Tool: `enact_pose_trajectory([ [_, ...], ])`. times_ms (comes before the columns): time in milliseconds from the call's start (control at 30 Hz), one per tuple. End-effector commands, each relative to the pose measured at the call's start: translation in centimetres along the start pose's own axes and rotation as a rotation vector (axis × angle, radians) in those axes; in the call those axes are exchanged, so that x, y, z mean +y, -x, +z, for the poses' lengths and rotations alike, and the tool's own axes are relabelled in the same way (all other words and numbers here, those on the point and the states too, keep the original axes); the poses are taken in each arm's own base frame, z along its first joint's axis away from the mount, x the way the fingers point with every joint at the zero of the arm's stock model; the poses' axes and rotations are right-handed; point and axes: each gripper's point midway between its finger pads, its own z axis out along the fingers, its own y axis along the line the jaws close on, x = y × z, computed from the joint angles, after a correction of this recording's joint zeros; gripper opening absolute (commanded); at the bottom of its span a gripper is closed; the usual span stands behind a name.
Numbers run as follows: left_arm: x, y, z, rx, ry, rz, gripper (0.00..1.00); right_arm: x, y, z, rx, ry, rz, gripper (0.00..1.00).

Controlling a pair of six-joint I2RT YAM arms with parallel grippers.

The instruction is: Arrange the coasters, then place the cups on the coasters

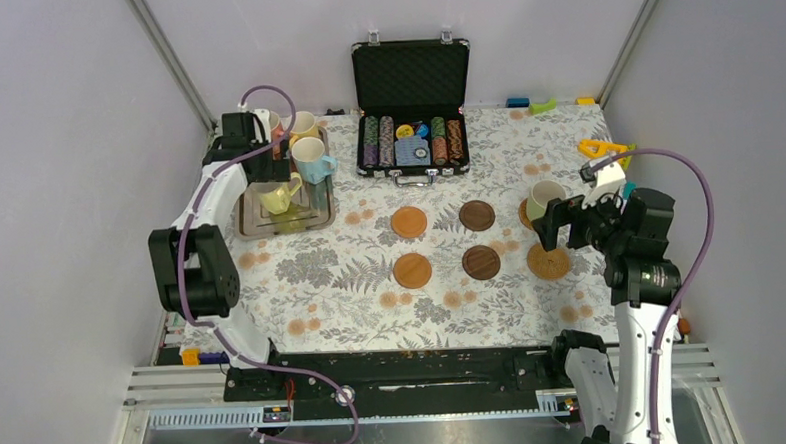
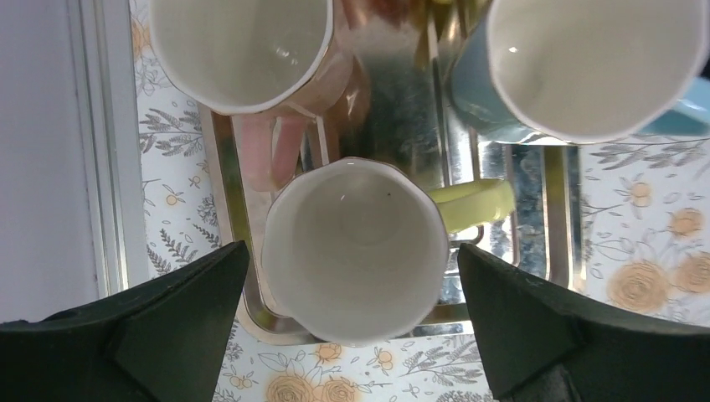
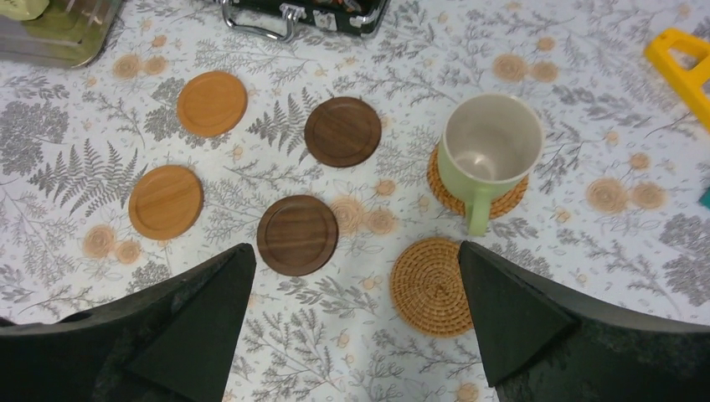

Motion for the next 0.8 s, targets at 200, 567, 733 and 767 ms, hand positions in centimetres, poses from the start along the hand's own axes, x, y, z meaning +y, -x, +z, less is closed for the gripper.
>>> enact_pose_trajectory([
  [200,1.9,1.3,0.0,0.008,0.090,0.002,0.99,1.3,-2.1,0.2,0.010,0.045,0.070,1.00],
  [567,-0.1,7.4,-2.6,-0.212,0.091,0.062,0.99,1.1,-2.5,0.6,0.008,0.045,0.075,1.00],
  [733,-1.1,7.3,0.7,-0.154,0.129,0.126,0.99,1.1,-2.7,0.7,0.010,0.041,0.075,1.00],
  [767,-1.6,7.3,1.0,-0.159,0.102,0.129,0.99,1.0,-2.8,0.7,0.011,0.038,0.076,1.00],
])
